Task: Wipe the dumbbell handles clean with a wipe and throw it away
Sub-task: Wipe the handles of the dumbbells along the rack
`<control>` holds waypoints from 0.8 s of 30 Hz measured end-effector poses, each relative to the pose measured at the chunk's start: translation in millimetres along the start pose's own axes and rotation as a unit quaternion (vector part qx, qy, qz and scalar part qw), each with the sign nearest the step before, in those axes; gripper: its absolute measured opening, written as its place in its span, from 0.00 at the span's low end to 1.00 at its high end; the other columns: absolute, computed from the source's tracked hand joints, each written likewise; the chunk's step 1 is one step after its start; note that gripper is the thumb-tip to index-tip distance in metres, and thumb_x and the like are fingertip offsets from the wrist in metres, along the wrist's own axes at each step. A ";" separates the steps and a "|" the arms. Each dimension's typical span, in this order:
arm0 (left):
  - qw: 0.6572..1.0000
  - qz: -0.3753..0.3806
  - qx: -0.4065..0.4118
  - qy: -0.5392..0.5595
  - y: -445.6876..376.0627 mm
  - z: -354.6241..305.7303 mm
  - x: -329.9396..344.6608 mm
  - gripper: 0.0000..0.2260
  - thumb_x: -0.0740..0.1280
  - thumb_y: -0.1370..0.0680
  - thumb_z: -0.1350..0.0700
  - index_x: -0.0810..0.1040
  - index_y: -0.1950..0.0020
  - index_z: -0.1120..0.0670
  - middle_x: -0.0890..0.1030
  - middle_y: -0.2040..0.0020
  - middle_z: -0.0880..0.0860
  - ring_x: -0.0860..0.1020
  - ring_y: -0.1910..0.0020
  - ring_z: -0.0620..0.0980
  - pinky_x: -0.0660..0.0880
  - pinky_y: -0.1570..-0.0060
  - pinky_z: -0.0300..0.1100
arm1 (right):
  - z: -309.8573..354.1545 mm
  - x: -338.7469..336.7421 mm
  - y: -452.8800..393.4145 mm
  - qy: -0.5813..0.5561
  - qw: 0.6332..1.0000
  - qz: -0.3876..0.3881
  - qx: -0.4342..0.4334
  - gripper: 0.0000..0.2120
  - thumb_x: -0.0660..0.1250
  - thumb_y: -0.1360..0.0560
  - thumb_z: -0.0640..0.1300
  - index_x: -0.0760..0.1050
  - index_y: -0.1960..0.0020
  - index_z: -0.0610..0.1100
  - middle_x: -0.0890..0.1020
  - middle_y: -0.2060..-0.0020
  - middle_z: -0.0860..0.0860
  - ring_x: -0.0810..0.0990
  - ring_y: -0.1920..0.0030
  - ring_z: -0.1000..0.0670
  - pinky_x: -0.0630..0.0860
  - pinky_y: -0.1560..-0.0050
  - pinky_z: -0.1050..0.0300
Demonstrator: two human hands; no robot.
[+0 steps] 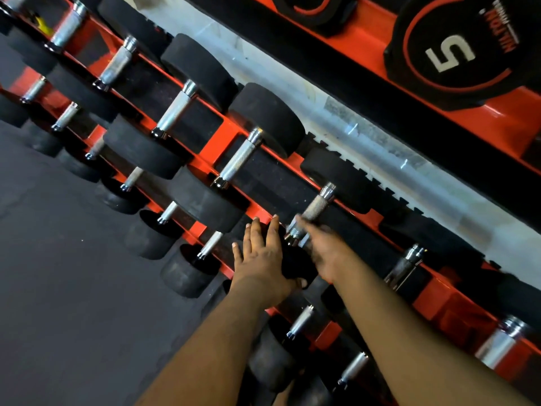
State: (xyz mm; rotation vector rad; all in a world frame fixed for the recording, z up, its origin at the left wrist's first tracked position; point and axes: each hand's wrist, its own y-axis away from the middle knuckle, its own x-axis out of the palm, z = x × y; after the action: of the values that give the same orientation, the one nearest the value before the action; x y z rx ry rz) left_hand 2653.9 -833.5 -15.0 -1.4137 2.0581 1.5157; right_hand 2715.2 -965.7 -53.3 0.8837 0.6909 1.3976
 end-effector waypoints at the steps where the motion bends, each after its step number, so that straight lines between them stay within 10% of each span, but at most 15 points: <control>1: 1.000 0.002 0.000 0.001 -0.4 -0.1 0.0 0.62 0.79 0.32 0.40 0.31 0.20 0.42 0.32 0.18 0.55 0.33 0.19 0.55 0.40 0.21 0.61 | -6.4 -0.1 4.2 0.043 0.999 -0.006 0.004 0.17 0.72 0.23 0.51 0.78 0.39 0.42 0.86 0.48 0.41 0.86 0.49 0.42 0.83 0.47 0.44; 7: 1.000 -0.001 0.002 0.007 -0.9 0.2 0.5 0.62 0.80 0.33 0.40 0.31 0.20 0.42 0.32 0.18 0.55 0.32 0.20 0.54 0.40 0.21 0.61 | -27.5 -13.5 29.0 0.169 0.976 -0.080 -0.115 0.09 0.64 0.19 0.40 0.83 0.49 0.47 0.87 0.54 0.50 0.86 0.50 0.49 0.82 0.45 0.49; 10: 1.000 -0.001 -0.002 0.004 -0.7 -0.6 -0.2 0.62 0.80 0.33 0.41 0.32 0.19 0.42 0.33 0.18 0.55 0.33 0.19 0.54 0.39 0.21 0.60 | -15.3 -18.1 39.7 0.255 0.926 -0.050 -0.272 0.14 0.63 0.19 0.40 0.81 0.36 0.48 0.85 0.44 0.51 0.82 0.42 0.53 0.79 0.38 0.50; 14: 1.000 -0.002 -0.010 0.002 -1.0 -0.4 -0.7 0.62 0.80 0.33 0.41 0.33 0.19 0.41 0.33 0.18 0.53 0.33 0.19 0.54 0.40 0.21 0.59 | 29.9 -26.4 18.6 0.560 0.635 -0.108 -0.521 0.24 0.63 0.21 0.35 0.71 0.26 0.45 0.77 0.31 0.45 0.75 0.31 0.47 0.66 0.29 0.55; 18: 1.000 -0.005 -0.011 -0.004 -1.1 -0.1 -0.9 0.62 0.80 0.33 0.40 0.33 0.19 0.41 0.33 0.18 0.53 0.35 0.19 0.54 0.43 0.21 0.62 | 28.7 -27.4 7.6 0.822 0.408 -0.041 -0.395 0.28 0.51 0.18 0.43 0.51 0.18 0.42 0.55 0.19 0.44 0.48 0.19 0.44 0.43 0.21 0.40; 21: 1.000 -0.004 -0.007 -0.004 -1.3 1.3 -0.6 0.62 0.80 0.33 0.40 0.33 0.19 0.42 0.32 0.18 0.53 0.35 0.19 0.54 0.43 0.21 0.61 | 4.6 -31.4 10.2 0.850 0.341 0.018 -0.402 0.31 0.45 0.21 0.46 0.51 0.18 0.42 0.53 0.19 0.44 0.45 0.19 0.44 0.41 0.23 0.32; 24: 1.000 -0.010 0.000 -0.007 -1.7 3.0 1.2 0.62 0.80 0.33 0.40 0.32 0.19 0.42 0.32 0.18 0.55 0.33 0.19 0.55 0.41 0.20 0.59 | -4.6 -42.9 12.0 0.825 0.355 0.074 -0.433 0.32 0.57 0.22 0.45 0.57 0.19 0.45 0.59 0.20 0.48 0.48 0.19 0.47 0.41 0.23 0.34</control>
State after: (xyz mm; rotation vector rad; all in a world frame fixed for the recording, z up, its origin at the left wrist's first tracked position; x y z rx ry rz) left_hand 2653.6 -831.8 -18.1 -1.4154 2.0299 1.5143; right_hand 2701.7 -1008.3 -49.5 -1.8215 0.9779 2.1075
